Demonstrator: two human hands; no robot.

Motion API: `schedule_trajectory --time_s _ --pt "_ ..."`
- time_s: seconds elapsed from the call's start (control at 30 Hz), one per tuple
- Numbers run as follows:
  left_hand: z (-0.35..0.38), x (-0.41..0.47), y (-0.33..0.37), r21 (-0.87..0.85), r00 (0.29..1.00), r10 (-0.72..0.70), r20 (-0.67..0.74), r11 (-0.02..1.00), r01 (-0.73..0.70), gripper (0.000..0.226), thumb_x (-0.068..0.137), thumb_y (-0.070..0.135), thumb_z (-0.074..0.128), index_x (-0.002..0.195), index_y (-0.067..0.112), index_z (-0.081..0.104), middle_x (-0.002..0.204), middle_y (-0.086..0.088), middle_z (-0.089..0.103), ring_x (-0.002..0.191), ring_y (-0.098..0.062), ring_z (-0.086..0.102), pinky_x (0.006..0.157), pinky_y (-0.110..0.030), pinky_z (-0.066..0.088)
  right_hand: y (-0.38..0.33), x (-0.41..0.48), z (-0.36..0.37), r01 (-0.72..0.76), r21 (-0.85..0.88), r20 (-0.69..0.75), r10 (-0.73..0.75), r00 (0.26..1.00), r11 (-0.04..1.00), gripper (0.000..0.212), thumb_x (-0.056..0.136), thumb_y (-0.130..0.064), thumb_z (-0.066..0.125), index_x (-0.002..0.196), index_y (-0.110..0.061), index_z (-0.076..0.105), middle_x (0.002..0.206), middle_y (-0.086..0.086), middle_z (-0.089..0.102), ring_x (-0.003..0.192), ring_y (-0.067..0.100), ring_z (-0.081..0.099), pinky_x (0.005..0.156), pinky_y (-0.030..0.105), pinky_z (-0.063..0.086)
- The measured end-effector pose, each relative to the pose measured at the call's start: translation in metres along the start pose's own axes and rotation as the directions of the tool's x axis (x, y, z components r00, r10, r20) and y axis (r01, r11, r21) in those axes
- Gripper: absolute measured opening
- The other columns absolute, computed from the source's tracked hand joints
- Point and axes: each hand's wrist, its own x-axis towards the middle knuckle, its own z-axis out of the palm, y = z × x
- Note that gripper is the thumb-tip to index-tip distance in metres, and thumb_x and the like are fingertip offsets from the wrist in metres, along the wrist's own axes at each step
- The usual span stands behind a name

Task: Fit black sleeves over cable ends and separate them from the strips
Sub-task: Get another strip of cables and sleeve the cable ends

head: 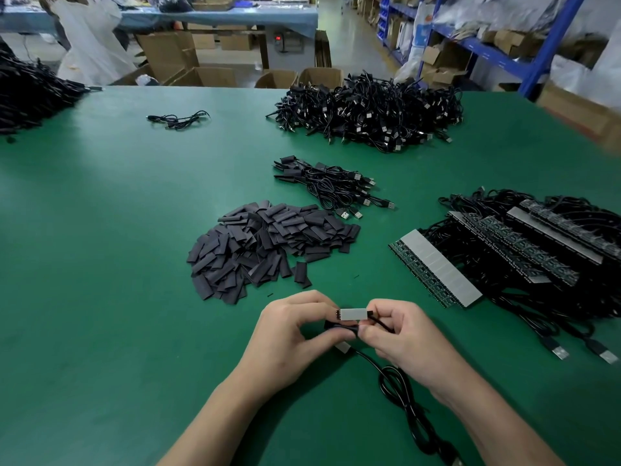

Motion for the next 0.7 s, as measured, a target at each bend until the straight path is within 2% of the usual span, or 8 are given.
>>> schedule_trajectory --time_s 0.07,0.1,0.2,0.27,0.43,0.5,0.57,0.7 --pt "-0.0008 0.0009 -0.0011 -0.001 1.0 0.005 -0.03 1.0 -0.005 0.01 0.085 0.026 0.084 0.086 0.017 0.08 0.089 0.011 0.071 0.082 -0.012 0.069 0.076 -0.032 0.055 -0.0002 -0.0003 -0.0002 0.004 0.02 0.0 -0.004 1.0 1.0 0.019 0.093 -0.023 0.067 0.079 -0.011 0.061 0.055 -0.009 0.038 0.051 0.01 0.028 0.051 0.027 0.019" --pt "-0.0016 0.0016 -0.002 -0.006 0.998 0.006 -0.057 1.0 -0.006 0.009 0.084 0.024 0.084 0.086 0.017 0.081 0.088 0.011 0.072 0.082 -0.012 0.069 0.076 -0.028 0.054 -0.0007 -0.0007 -0.0007 0.01 0.041 -0.007 -0.009 1.0 0.999 0.02 0.094 -0.026 0.067 0.081 -0.012 0.061 0.055 -0.008 0.038 0.051 0.011 0.028 0.052 0.03 0.018" --pt "-0.0053 0.0037 -0.0042 -0.049 0.988 -0.036 -0.15 0.998 0.029 0.008 0.081 0.027 0.083 0.087 0.022 0.082 0.087 0.013 0.074 0.084 -0.01 0.07 0.077 -0.022 0.052 -0.0042 -0.0024 -0.0032 0.048 0.084 -0.039 -0.045 0.998 0.995 0.034 0.088 -0.049 0.062 0.084 -0.015 0.063 0.055 -0.006 0.037 0.054 0.017 0.031 0.057 0.039 0.022" --pt "-0.0072 0.0042 -0.0047 -0.073 0.98 -0.068 -0.185 0.996 0.055 0.009 0.08 0.029 0.081 0.088 0.026 0.083 0.086 0.017 0.074 0.082 -0.009 0.07 0.076 -0.02 0.051 -0.0055 -0.0031 -0.0034 0.072 0.064 -0.066 -0.068 0.996 0.995 0.037 0.088 -0.056 0.056 0.081 -0.021 0.064 0.053 -0.008 0.036 0.054 0.018 0.033 0.06 0.038 0.027" --pt "-0.0077 0.0038 -0.0033 -0.052 0.971 -0.074 -0.227 0.997 0.063 0.015 0.081 0.015 0.084 0.084 0.029 0.081 0.082 0.019 0.074 0.078 -0.007 0.069 0.073 -0.012 0.048 -0.0042 -0.0025 -0.0026 0.08 0.044 -0.094 -0.075 0.993 0.996 0.039 0.089 -0.056 0.053 0.077 -0.02 0.06 0.052 -0.009 0.034 0.052 0.018 0.033 0.058 0.036 0.03" --pt "-0.0079 0.0038 -0.0021 -0.039 0.971 -0.064 -0.231 0.998 0.056 0.02 0.081 0.01 0.085 0.082 0.03 0.08 0.081 0.019 0.073 0.077 -0.006 0.068 0.072 -0.011 0.047 -0.0045 -0.0028 -0.0023 0.086 0.036 -0.103 -0.082 0.991 0.996 0.038 0.089 -0.055 0.054 0.076 -0.02 0.059 0.052 -0.006 0.033 0.053 0.019 0.031 0.055 0.041 0.027" --pt "-0.0078 0.0038 -0.0017 -0.025 0.972 -0.055 -0.227 0.998 0.05 0.019 0.081 0.01 0.085 0.081 0.028 0.079 0.08 0.019 0.072 0.076 -0.005 0.067 0.072 -0.011 0.046 -0.0043 -0.0029 -0.0017 0.095 0.03 -0.114 -0.091 0.989 0.995 0.039 0.09 -0.054 0.054 0.075 -0.019 0.058 0.053 -0.004 0.032 0.053 0.02 0.03 0.054 0.049 0.025" --pt "-0.0064 0.0031 -0.0022 -0.017 0.973 -0.031 -0.228 0.999 0.028 0.012 0.082 0.013 0.084 0.082 0.025 0.08 0.08 0.019 0.071 0.075 -0.004 0.065 0.072 -0.011 0.046 -0.0035 -0.0036 0.0007 0.103 -0.013 -0.137 -0.104 0.985 0.995 0.041 0.091 -0.055 0.053 0.075 -0.018 0.056 0.053 -0.002 0.033 0.053 0.021 0.029 0.051 0.052 0.025"
